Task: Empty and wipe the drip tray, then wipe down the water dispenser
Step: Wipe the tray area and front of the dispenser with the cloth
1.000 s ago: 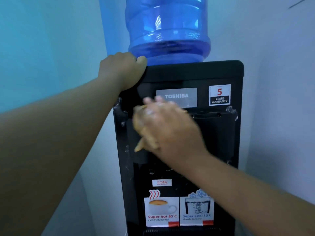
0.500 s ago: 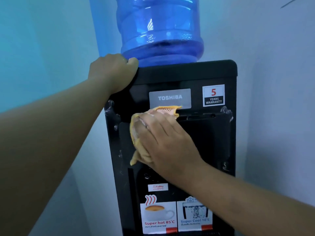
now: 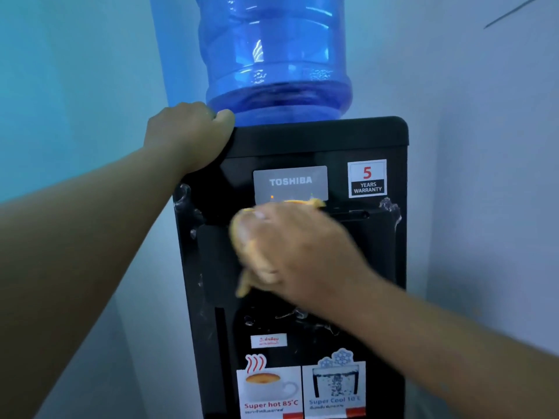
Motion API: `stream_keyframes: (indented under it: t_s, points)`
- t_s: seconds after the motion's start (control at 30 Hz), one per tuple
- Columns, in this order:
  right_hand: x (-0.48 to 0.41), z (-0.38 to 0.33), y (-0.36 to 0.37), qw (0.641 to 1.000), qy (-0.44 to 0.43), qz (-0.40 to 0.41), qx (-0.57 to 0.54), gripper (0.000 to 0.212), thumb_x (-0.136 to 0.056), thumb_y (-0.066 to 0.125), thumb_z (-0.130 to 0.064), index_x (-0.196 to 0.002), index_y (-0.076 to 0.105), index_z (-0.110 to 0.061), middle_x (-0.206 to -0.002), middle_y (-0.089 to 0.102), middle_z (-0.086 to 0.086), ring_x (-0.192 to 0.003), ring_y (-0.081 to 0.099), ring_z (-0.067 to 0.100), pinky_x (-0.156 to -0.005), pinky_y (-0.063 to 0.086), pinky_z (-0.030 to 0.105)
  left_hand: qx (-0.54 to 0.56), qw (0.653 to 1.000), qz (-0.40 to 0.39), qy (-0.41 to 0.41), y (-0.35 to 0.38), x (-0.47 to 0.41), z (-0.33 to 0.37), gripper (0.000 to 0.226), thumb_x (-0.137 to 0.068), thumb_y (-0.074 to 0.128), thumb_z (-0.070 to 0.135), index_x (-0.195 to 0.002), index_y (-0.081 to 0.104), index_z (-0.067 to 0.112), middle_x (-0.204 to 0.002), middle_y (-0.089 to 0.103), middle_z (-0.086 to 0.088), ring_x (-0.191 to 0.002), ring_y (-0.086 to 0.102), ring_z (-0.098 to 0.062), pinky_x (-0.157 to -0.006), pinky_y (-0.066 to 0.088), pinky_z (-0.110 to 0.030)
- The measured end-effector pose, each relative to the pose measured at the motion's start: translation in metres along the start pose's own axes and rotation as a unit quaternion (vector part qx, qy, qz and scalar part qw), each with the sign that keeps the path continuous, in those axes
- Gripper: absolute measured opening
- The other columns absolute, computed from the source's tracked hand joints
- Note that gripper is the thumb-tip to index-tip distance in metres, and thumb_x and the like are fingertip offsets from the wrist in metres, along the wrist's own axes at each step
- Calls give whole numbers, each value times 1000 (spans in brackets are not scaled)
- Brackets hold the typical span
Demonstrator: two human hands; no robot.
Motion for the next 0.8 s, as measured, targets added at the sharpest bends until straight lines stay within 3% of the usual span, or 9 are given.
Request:
stream_keyframes:
  t_s: [0.07, 0.13, 0.23, 0.33, 0.47, 0.57, 0.67, 0.73, 0.8]
  points:
    - [20, 40, -18, 999, 13, -17, 26, 35, -85, 56, -37, -104, 68, -10, -97, 67, 8, -84, 63, 32, -77, 44, 40, 3, 1000, -1, 5, 1, 0, 1, 39, -88, 24, 41, -69, 47, 15, -70, 45, -8, -77, 48, -35, -68, 32, -37]
    - [35, 65, -32, 995, 83, -32, 42, 36, -89, 51, -38, -103, 68, -9, -97, 66, 8, -84, 62, 31, -76, 44, 39, 7, 1000, 0, 3, 1, 0, 0, 39, -89, 25, 41, -68, 47, 16, -70, 44, -7, -77, 48, -35, -68, 33, -37]
    - [10, 36, -16, 987, 148, -55, -11, 33, -85, 49, -44, -93, 65, -17, -88, 61, 3, -80, 58, 29, -71, 44, 40, 9, 1000, 3, 4, 2, 0, 2, 40, -89, 25, 41, -69, 48, 16, -69, 44, -6, -78, 49, -35, -68, 33, -37]
    - [-30, -21, 18, 993, 47, -102, -21, 38, -91, 41, -49, -106, 63, -22, -95, 61, -1, -87, 57, 23, -76, 41, 36, 8, 1000, 1, 1, 0, 2, 1, 41, -89, 26, 40, -68, 48, 14, -69, 45, -8, -76, 47, -35, -67, 32, -37]
    - [-11, 16, 3, 987, 2, -157, -44, 24, -89, 47, -44, -100, 60, -27, -90, 56, -4, -83, 57, 22, -71, 45, 37, 11, 1000, -3, 1, -1, 1, 2, 42, -87, 25, 40, -67, 49, 12, -70, 46, -9, -62, 41, -28, -63, 30, -36]
    - [25, 69, -28, 989, 81, -120, -14, 30, -91, 44, -42, -99, 65, -23, -91, 62, -3, -80, 60, 25, -66, 49, 38, 14, 1000, -4, -4, -1, 1, 1, 43, -89, 26, 39, -68, 51, 12, -70, 48, -9, -61, 40, -27, -61, 30, -35]
    - [22, 58, -30, 989, 139, -45, 10, 31, -86, 52, -38, -98, 68, -15, -87, 64, 4, -74, 61, 30, -62, 48, 35, 12, 1000, 3, 0, -1, 2, 4, 42, -89, 26, 40, -68, 50, 12, -70, 47, -9, -67, 45, -31, -63, 31, -35]
    - [-2, 10, -13, 995, 95, 7, -8, 23, -82, 62, -29, -97, 70, -13, -88, 67, 8, -79, 64, 32, -68, 51, 40, 9, 1000, 1, -3, -2, 3, 3, 40, -90, 27, 40, -68, 49, 14, -70, 46, -8, -73, 48, -34, -66, 32, -36]
    - [-21, -41, 16, 1000, 14, -4, -2, 29, -90, 56, -26, -113, 66, -12, -110, 66, 13, -105, 61, 34, -87, 49, 44, 10, 1000, 1, -3, -2, 4, 2, 39, -89, 27, 39, -67, 48, 14, -70, 47, -8, -68, 46, -31, -62, 30, -35]
Point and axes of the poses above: each hand's wrist, its own x-axis away from the middle knuckle, its own y-axis out of the palm, z = x × y, the point moved 7 cm from there along -x, towards the middle knuckle
